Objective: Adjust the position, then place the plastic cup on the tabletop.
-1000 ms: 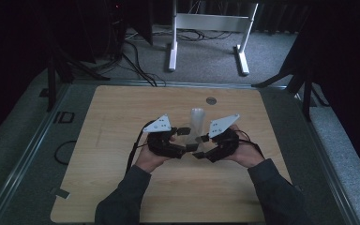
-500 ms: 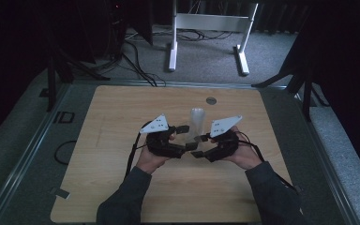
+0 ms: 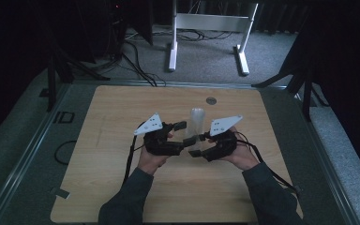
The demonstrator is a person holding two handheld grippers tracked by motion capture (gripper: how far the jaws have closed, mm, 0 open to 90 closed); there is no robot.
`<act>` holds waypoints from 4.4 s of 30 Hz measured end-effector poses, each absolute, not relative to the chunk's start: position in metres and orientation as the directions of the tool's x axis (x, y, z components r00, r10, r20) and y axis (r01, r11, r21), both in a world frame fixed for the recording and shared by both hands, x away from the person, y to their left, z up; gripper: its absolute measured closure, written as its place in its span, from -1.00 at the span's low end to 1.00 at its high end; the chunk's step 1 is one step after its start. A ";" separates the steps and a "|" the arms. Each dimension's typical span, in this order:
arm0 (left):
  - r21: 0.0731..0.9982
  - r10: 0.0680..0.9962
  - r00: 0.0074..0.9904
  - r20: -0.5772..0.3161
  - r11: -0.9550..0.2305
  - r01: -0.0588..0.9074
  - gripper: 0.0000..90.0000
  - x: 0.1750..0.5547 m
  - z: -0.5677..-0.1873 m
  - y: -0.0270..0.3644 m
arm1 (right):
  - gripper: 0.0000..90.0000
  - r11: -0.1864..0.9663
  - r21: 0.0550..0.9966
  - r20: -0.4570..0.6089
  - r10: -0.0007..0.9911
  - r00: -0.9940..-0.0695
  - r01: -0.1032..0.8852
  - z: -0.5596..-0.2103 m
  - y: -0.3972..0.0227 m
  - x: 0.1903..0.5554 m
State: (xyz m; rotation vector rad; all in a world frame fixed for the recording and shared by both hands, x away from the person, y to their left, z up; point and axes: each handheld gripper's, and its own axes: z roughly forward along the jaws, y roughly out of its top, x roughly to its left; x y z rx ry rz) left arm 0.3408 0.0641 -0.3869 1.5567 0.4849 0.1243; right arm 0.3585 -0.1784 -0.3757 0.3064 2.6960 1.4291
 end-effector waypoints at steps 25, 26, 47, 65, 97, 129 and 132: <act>0.980 0.453 0.872 -0.188 0.023 0.199 -0.38 0.341 -0.384 0.073 | -0.43 0.544 0.824 0.020 0.252 -0.967 0.159 -0.377 -0.178 0.358; 0.980 0.453 0.872 -0.188 0.023 0.199 -0.38 0.341 -0.384 0.073 | -0.43 0.544 0.824 0.020 0.252 -0.967 0.159 -0.377 -0.178 0.358; 0.982 0.614 0.773 -0.159 0.016 0.189 -0.37 0.341 -0.386 0.103 | -0.48 0.555 0.816 -0.015 0.305 -0.952 0.165 -0.372 -0.183 0.357; 0.983 0.698 0.701 -0.144 0.019 0.184 -0.37 0.340 -0.389 0.124 | -0.48 0.537 0.824 -0.008 0.331 -0.944 0.181 -0.371 -0.183 0.353; 0.984 0.814 0.574 -0.093 -0.014 0.180 -0.37 0.345 -0.389 0.147 | -0.47 0.527 0.832 -0.015 0.336 -0.942 0.175 -0.365 -0.188 0.348; 0.975 0.902 0.425 -0.076 -0.022 0.220 -0.37 0.355 -0.414 0.168 | -0.47 0.532 0.828 -0.010 0.327 -0.945 0.175 -0.366 -0.187 0.350; 0.974 0.901 0.425 -0.081 -0.018 0.225 -0.37 0.356 -0.417 0.169 | -0.47 0.533 0.828 -0.011 0.326 -0.945 0.175 -0.366 -0.187 0.349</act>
